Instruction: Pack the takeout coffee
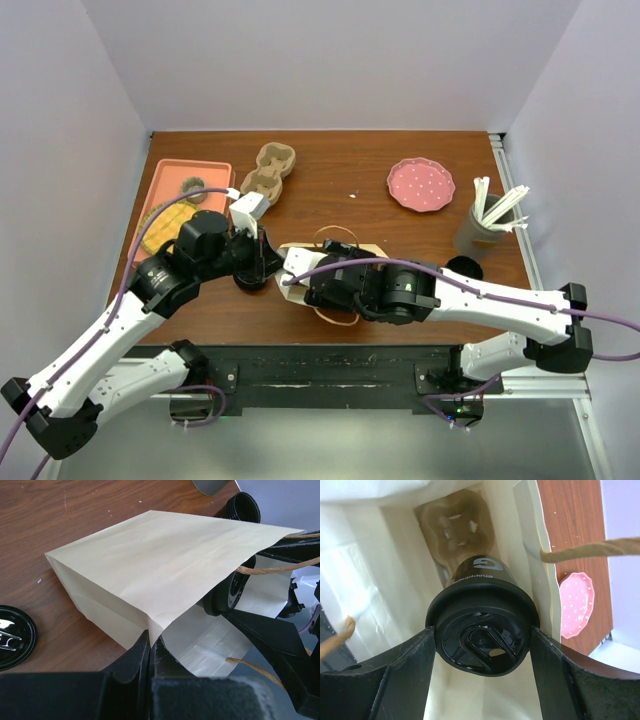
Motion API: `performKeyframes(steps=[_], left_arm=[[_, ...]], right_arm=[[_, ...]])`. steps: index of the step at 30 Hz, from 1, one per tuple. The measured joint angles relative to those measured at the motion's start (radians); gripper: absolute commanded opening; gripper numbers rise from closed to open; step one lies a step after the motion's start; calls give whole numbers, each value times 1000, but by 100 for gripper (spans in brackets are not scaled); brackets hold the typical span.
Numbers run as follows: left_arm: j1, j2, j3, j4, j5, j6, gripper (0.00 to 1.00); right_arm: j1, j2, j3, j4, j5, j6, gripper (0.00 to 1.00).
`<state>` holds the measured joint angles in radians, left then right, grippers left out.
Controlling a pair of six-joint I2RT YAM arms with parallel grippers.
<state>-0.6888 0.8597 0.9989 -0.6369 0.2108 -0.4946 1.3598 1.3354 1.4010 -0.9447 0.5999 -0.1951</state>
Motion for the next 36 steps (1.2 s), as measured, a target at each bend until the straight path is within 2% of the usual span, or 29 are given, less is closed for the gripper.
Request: performKeyframes(steps=[16,25,36], left_arm=[[0,-2,-17,8,11,27,0],[0,2,-17,-5,14,26,0],[0,-4,-17,-6,60,14,0]], right_arm=[[25,51,-54,27,20,-7,40],[27,47,-171,57,66,-7,40],[27,19,-228,89,98,27,40]])
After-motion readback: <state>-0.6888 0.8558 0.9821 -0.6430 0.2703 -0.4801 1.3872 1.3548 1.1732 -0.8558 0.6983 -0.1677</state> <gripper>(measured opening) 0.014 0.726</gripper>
